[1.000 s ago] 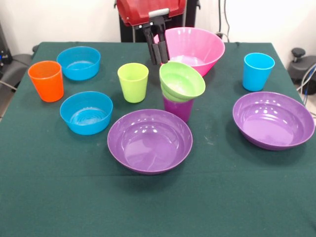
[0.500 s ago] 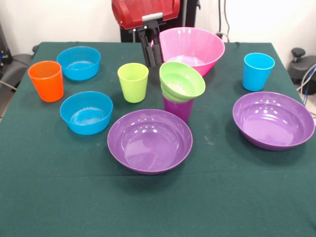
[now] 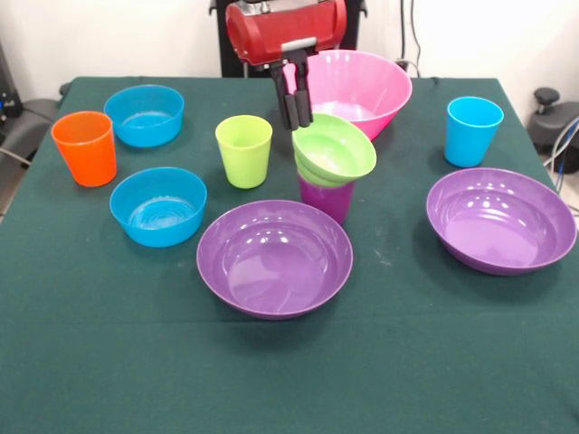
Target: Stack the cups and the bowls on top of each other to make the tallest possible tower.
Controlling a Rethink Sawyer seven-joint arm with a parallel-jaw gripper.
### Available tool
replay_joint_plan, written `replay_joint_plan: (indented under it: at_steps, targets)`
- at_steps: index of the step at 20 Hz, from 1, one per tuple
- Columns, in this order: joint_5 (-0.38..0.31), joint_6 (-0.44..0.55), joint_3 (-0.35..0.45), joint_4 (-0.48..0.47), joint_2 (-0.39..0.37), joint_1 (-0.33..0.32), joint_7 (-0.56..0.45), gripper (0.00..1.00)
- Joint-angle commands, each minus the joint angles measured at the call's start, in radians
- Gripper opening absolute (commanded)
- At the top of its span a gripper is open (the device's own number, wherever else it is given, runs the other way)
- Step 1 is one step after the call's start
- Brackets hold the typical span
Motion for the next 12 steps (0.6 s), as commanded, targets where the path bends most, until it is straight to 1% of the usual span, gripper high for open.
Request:
replay_joint_plan:
  at_steps: [1,6,12]
  targets:
    - [-0.066,0.092,-0.091,-0.006,0.026,0.043,-0.022,0.00]
    - [-0.062,0.103,-0.100,-0.013,0.023,0.050,-0.036,0.00]
    - [-0.087,0.126,-0.112,-0.022,0.015,0.058,-0.071,0.00]
